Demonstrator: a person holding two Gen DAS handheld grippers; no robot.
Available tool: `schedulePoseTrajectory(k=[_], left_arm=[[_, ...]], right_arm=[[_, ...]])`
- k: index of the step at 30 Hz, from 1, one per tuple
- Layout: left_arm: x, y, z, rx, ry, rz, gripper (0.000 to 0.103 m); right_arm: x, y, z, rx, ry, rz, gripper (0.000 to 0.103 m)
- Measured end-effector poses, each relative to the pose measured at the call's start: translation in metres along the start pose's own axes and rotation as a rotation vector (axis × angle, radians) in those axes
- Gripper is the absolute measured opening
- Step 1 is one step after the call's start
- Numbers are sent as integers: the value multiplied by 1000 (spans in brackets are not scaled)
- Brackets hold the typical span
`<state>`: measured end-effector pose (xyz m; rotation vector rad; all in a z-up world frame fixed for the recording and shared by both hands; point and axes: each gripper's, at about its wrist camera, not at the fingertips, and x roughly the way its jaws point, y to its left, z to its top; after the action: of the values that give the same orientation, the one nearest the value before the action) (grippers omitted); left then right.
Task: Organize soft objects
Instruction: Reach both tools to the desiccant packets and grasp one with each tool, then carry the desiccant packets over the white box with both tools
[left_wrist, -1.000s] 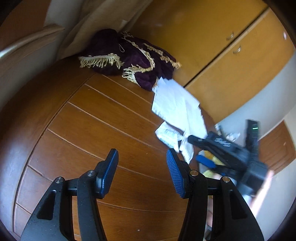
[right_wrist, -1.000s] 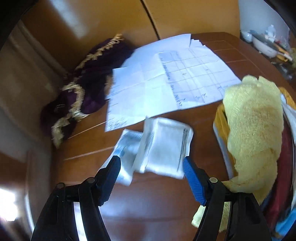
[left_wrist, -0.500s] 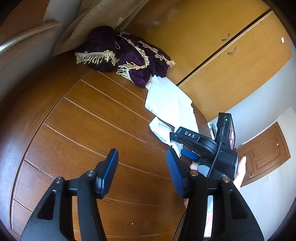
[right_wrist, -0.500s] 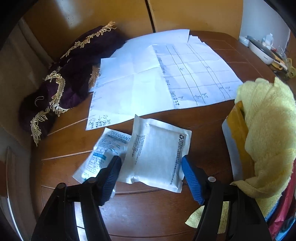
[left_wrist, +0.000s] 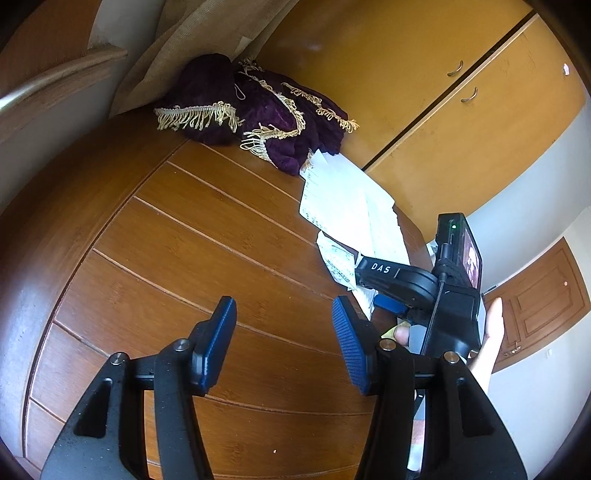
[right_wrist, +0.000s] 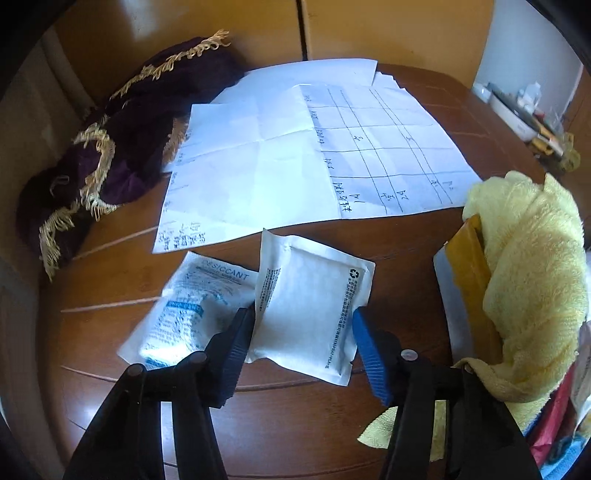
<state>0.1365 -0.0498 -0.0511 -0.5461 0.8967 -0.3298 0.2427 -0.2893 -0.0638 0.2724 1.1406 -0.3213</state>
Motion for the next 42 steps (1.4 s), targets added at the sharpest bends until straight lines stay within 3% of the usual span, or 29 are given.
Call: schedulePoseTrajectory(k=[2, 5, 14, 21, 32, 36, 41, 42], left_arm=[[2, 0, 0, 2, 0, 5, 53], [5, -1, -1, 10, 4, 22, 53], [15, -10, 1, 72, 6, 95, 53], [26, -33, 7, 197, 54, 111, 53], [99, -89, 32, 395, 152, 83, 53], [132, -106, 35, 494, 147, 185, 53], [155, -105, 30, 522, 196, 216, 51], [157, -105, 28, 529, 197, 224, 46]], right_arm=[[-3, 0, -4, -21, -12, -2, 49], [-9, 0, -11, -47, -23, 14, 46], [-42, -7, -54, -94, -30, 161, 44], [-64, -24, -100, -119, -66, 265, 44], [-73, -45, -123, -144, -116, 342, 44], [-72, -46, -124, -145, -124, 350, 44], [-72, -47, -124, -146, -128, 360, 44], [-72, -47, -125, -146, -126, 363, 44]])
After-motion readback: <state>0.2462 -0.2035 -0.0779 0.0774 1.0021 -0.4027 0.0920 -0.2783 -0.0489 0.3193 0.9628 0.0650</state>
